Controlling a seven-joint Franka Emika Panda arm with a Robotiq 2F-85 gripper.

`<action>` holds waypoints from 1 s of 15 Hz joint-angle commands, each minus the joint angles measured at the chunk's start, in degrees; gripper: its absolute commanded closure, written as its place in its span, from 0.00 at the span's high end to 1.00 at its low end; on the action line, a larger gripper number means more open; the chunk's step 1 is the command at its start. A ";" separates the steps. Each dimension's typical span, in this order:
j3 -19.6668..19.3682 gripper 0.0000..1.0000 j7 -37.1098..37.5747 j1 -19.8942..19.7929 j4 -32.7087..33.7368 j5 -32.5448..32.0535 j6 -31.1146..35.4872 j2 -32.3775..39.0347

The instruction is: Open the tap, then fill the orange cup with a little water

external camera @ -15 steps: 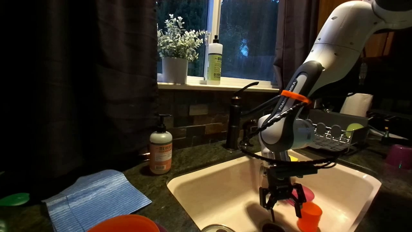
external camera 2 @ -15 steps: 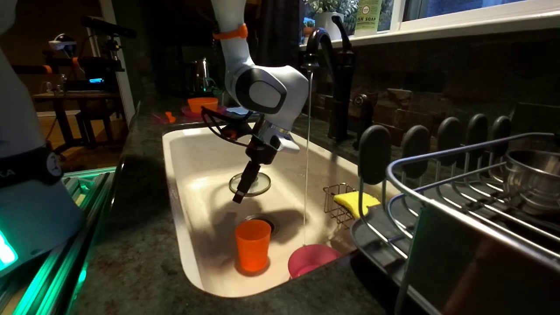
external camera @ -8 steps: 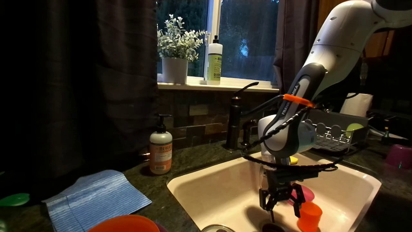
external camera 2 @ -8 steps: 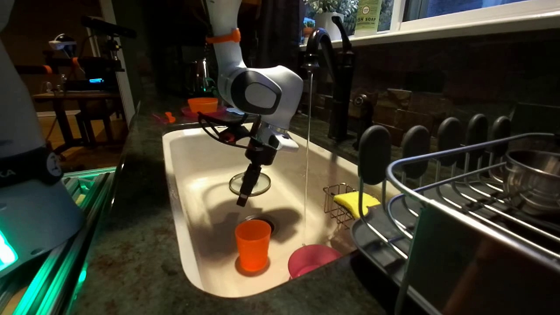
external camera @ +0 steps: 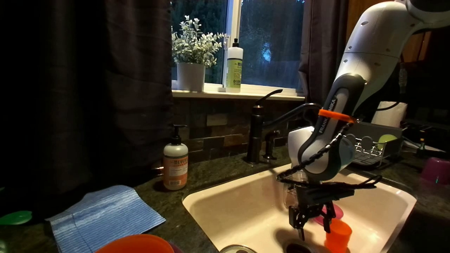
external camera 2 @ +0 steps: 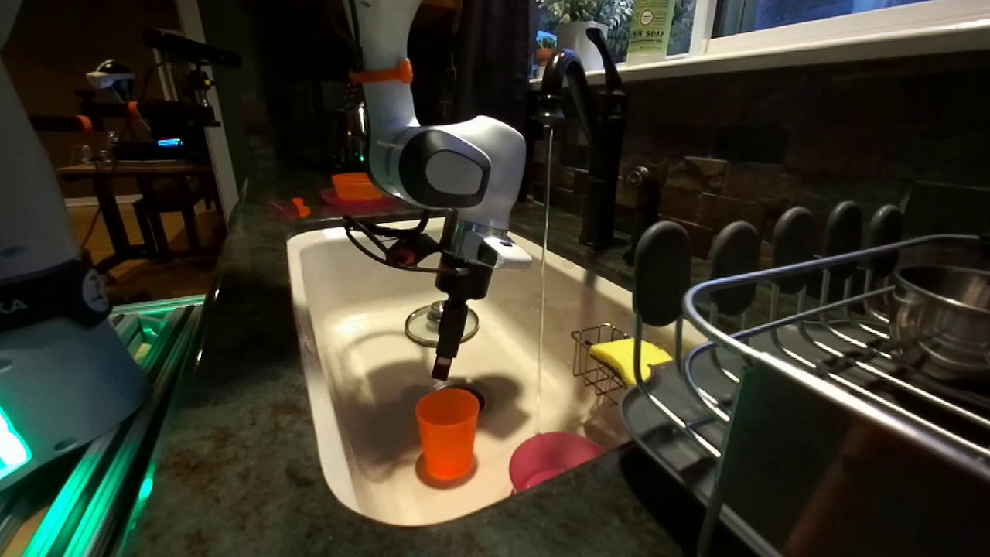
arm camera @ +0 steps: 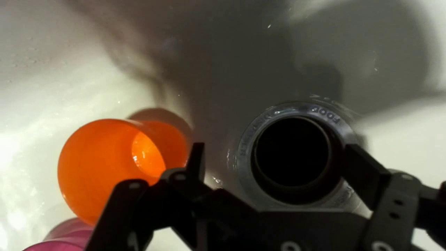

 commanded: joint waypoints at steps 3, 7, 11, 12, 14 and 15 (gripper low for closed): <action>-2.10 1.00 2.13 4.33 -3.25 -2.34 3.99 -1.76; -3.60 1.00 -0.09 5.60 -5.32 -6.00 2.68 -2.74; -6.57 1.00 -1.09 7.50 -6.65 -12.90 2.18 -3.19; -7.60 1.00 -0.71 8.54 -7.14 -14.97 2.24 -3.75; -9.78 1.00 0.54 10.69 -7.59 -19.37 2.70 -4.20; -10.56 1.00 0.66 11.45 -7.60 -21.47 2.80 -4.35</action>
